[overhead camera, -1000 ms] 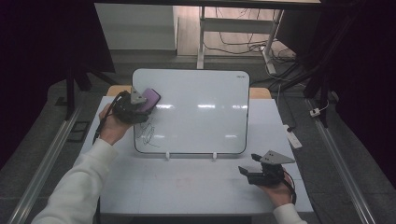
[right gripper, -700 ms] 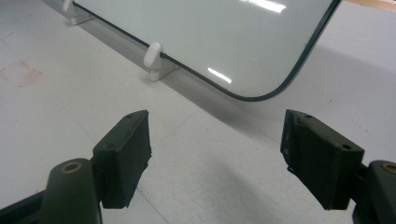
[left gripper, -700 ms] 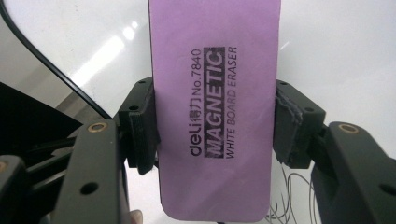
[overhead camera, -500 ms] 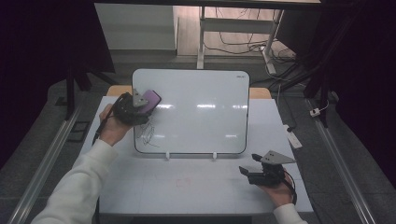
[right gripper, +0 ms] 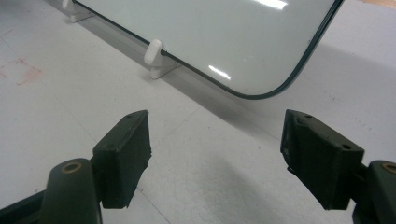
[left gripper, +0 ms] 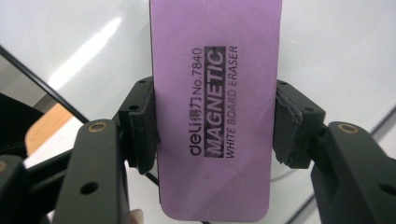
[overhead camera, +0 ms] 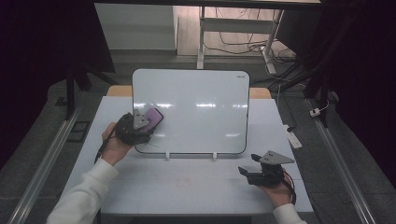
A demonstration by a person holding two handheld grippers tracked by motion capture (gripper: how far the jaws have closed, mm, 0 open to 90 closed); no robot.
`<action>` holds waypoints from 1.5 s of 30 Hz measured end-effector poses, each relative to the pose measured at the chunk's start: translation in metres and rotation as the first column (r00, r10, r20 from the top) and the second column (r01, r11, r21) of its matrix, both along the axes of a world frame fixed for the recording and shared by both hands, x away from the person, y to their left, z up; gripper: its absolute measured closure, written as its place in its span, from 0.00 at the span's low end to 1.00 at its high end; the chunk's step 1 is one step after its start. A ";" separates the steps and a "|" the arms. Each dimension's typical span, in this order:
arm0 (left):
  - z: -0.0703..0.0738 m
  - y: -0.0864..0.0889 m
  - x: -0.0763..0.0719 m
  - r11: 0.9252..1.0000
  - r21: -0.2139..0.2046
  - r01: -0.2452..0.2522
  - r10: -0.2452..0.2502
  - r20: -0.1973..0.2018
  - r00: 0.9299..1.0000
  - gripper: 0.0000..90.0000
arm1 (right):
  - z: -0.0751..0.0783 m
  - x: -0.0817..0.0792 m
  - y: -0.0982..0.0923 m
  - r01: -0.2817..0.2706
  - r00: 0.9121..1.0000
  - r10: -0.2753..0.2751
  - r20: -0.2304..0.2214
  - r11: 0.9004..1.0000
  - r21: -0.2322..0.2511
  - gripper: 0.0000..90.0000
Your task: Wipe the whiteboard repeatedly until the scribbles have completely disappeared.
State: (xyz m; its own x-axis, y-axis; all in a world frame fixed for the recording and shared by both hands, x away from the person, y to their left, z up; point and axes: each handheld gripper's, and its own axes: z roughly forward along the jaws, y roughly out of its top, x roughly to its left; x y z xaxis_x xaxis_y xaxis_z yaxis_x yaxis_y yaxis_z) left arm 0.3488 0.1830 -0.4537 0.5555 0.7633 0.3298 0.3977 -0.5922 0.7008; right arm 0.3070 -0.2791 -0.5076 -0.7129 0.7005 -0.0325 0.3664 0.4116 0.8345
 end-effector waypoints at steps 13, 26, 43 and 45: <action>-0.035 -0.017 -0.028 0.999 0.017 0.044 -0.043 -0.033 0.999 0.45 | -0.001 0.000 0.001 0.000 1.000 0.000 -0.004 1.000 -0.003 0.26; 0.006 0.003 0.004 1.000 -0.017 0.017 -0.018 -0.025 1.000 0.45 | -0.002 0.000 0.001 0.000 1.000 0.000 -0.005 1.000 -0.006 0.26; 0.022 -0.003 0.018 0.999 0.050 0.014 -0.016 0.023 1.000 0.45 | -0.002 0.001 0.000 -0.002 1.000 0.001 -0.006 1.000 -0.007 0.26; 0.016 -0.007 0.014 0.998 0.048 0.033 -0.033 0.011 0.999 0.45 | -0.002 0.000 0.001 -0.004 1.000 0.004 -0.004 1.000 -0.009 0.26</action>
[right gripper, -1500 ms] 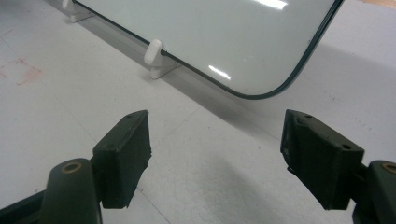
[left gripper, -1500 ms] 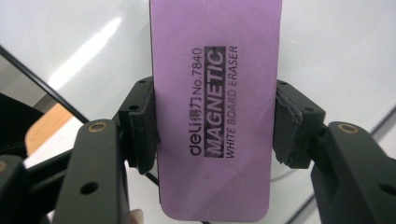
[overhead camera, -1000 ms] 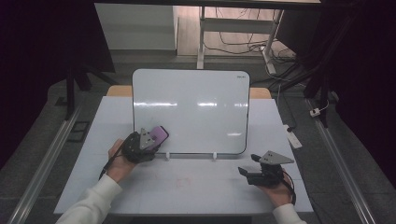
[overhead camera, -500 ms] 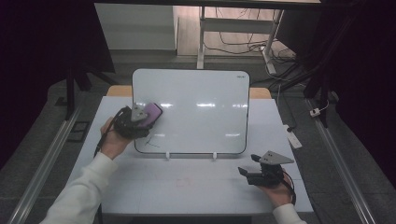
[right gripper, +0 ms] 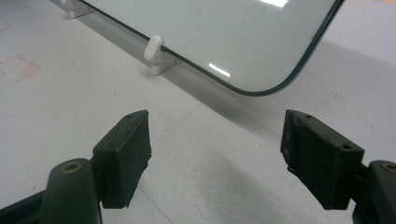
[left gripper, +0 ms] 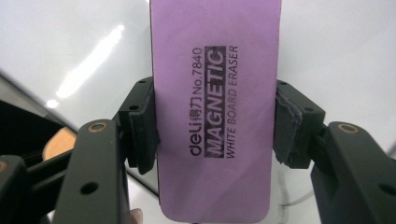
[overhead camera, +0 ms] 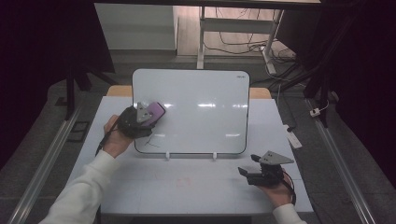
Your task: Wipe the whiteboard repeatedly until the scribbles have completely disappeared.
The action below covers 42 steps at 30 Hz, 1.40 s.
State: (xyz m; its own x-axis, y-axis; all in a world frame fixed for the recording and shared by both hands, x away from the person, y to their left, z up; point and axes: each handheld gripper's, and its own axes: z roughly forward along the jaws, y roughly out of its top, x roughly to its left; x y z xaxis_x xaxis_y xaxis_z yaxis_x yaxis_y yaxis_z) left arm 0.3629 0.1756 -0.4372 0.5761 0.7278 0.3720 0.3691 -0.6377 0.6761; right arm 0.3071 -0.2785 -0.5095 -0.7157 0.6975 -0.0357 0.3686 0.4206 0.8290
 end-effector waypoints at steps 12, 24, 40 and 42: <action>-0.044 -0.017 -0.032 0.996 -0.024 0.090 -0.091 -0.066 0.994 0.45 | 0.000 0.000 0.001 -0.001 1.000 0.001 -0.001 1.000 0.003 0.26; -0.047 -0.003 -0.037 0.996 -0.044 0.077 -0.080 -0.072 0.994 0.45 | 0.000 -0.001 0.001 -0.001 1.000 0.001 0.000 1.000 0.000 0.26; -0.045 0.028 -0.036 0.991 -0.128 -0.023 0.018 -0.035 0.999 0.45 | -0.001 0.000 0.002 -0.002 1.000 0.002 -0.003 1.000 0.000 0.26; -0.050 0.024 -0.040 0.991 -0.134 -0.011 0.006 -0.043 0.999 0.45 | -0.001 0.000 0.002 -0.004 1.000 0.004 -0.001 1.000 -0.001 0.26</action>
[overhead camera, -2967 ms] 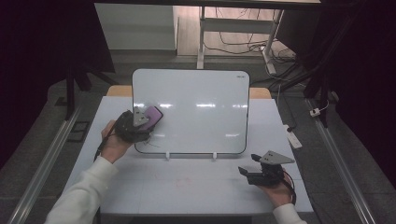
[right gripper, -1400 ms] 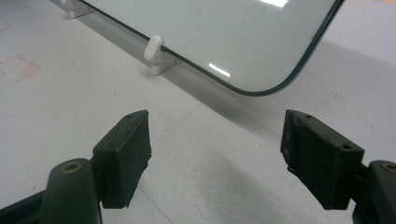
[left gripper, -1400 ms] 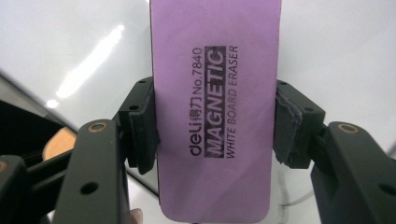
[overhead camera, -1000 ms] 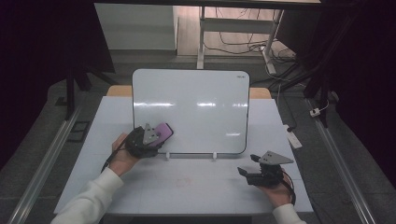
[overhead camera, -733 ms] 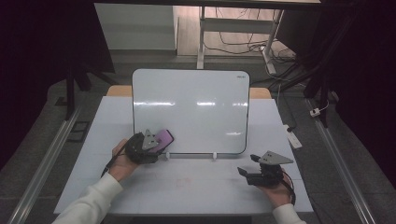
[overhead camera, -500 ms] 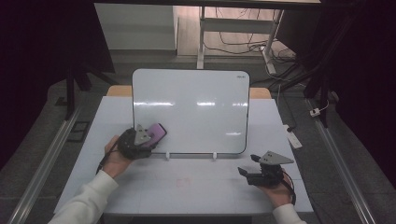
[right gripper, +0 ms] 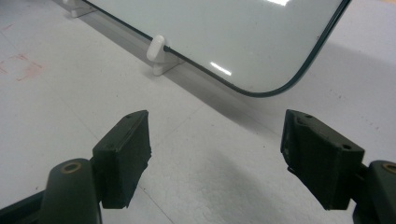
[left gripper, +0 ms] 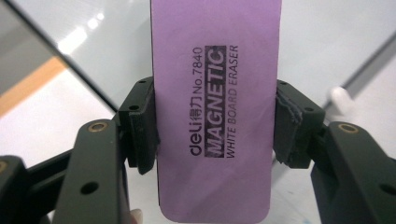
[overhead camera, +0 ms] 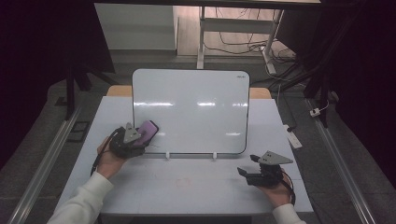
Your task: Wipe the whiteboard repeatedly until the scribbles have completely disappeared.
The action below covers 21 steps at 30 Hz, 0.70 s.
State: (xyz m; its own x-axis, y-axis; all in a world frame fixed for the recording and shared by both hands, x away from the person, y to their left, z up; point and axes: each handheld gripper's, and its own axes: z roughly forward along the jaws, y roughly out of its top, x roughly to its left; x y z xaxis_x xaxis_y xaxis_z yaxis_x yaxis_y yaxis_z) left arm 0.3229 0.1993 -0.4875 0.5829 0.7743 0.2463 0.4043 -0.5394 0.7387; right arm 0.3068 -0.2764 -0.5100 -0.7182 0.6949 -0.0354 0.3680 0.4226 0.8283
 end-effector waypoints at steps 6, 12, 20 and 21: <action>-0.012 -0.016 -0.007 0.999 -0.016 0.050 -0.051 -0.037 0.998 0.45 | 0.000 0.000 0.000 -0.002 1.000 0.002 0.001 1.000 -0.001 0.26; -0.019 -0.030 -0.008 0.993 -0.042 0.112 -0.116 -0.091 0.989 0.45 | 0.000 0.000 0.000 -0.001 1.000 0.001 0.001 1.000 -0.001 0.26; -0.024 -0.044 -0.007 0.983 -0.062 0.175 -0.182 -0.126 0.975 0.45 | 0.000 0.000 0.000 0.001 1.000 -0.001 0.001 1.000 0.000 0.26; -0.024 -0.045 -0.007 0.982 -0.055 0.181 -0.186 -0.127 0.974 0.45 | 0.000 0.000 0.000 0.001 1.000 -0.001 0.001 1.000 -0.001 0.26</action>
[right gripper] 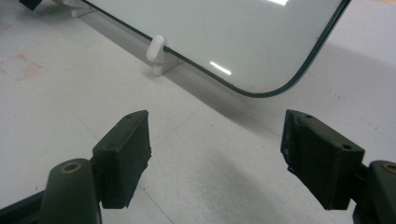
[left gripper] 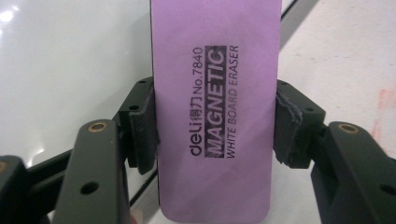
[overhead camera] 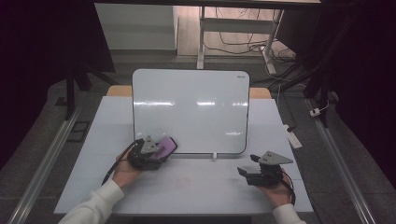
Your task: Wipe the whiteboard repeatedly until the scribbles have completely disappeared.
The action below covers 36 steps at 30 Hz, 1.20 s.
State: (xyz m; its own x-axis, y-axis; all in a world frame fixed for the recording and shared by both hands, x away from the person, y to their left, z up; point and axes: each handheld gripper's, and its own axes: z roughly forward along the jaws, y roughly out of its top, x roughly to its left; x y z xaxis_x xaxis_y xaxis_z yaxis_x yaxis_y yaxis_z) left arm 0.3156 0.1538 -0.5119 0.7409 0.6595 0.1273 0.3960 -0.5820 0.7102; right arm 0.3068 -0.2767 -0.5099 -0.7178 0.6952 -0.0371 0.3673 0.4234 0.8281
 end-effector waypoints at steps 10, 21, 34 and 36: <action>0.016 0.021 0.008 0.998 -0.028 -0.063 0.063 0.032 0.997 0.45 | 0.001 0.000 -0.001 0.003 1.000 -0.003 0.003 1.000 0.002 0.26; 0.060 0.056 0.038 0.968 -0.130 -0.213 0.228 0.111 0.967 0.45 | 0.000 0.000 -0.001 0.003 1.000 -0.003 -0.001 1.000 -0.003 0.26; 0.050 0.025 0.031 0.988 -0.070 -0.136 0.142 0.098 0.985 0.45 | 0.000 0.000 -0.001 0.004 1.000 -0.004 0.003 1.000 -0.001 0.26; 0.051 0.025 0.026 0.989 -0.092 -0.118 0.127 0.095 0.987 0.45 | 0.001 0.000 -0.001 0.004 1.000 -0.004 0.005 1.000 0.002 0.26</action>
